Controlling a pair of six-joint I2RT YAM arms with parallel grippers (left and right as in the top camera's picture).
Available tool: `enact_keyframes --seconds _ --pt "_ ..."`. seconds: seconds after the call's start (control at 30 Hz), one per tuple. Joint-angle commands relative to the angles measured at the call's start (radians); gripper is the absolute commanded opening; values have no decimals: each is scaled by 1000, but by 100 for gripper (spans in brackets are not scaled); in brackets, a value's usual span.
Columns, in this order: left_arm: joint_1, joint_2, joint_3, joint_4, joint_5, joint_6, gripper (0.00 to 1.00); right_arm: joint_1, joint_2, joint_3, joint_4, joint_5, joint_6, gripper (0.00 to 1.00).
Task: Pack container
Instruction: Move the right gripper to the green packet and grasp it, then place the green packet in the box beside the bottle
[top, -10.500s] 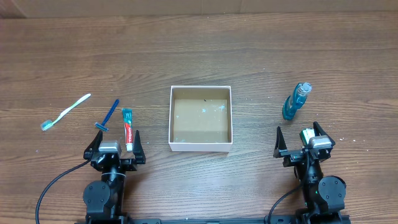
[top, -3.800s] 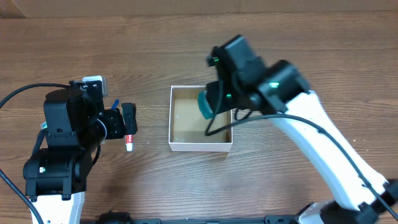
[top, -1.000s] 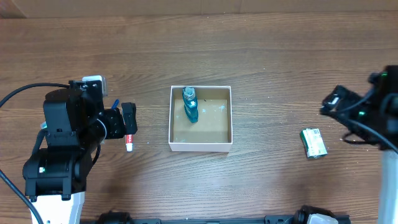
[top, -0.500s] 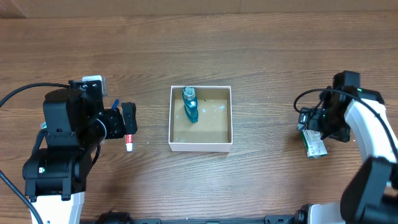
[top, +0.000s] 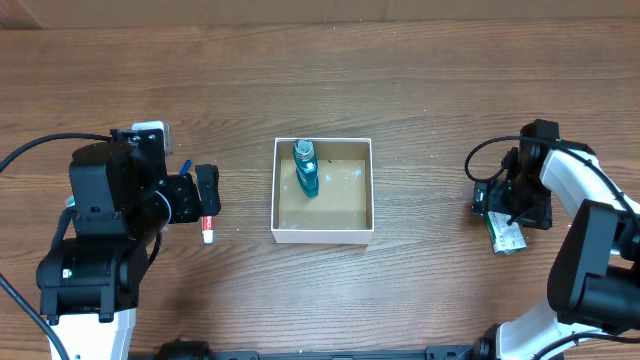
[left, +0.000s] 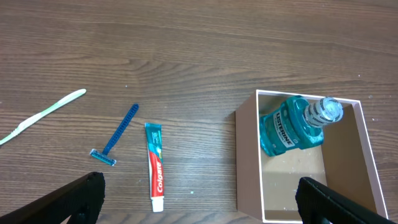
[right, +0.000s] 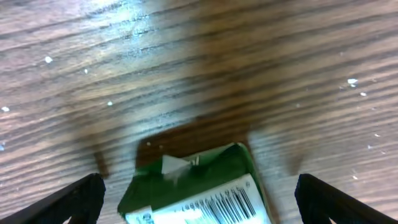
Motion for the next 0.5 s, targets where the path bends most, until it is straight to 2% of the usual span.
enact_keyframes --seconds 0.0,0.23,0.3,0.33,0.47 --pt "3 2 21 1 4 -10 100 -8 -1 -59 28 -54 -8 100" --pt "3 2 21 2 4 -10 100 -8 -1 -82 10 -53 -7 99" --pt "3 2 21 2 4 -10 100 -8 -1 -82 7 -54 -7 95" --pt "3 2 21 2 3 -10 100 -8 -1 -82 7 -54 -7 89" --pt "3 2 21 1 3 -10 100 -8 -1 -81 10 -54 -6 76"
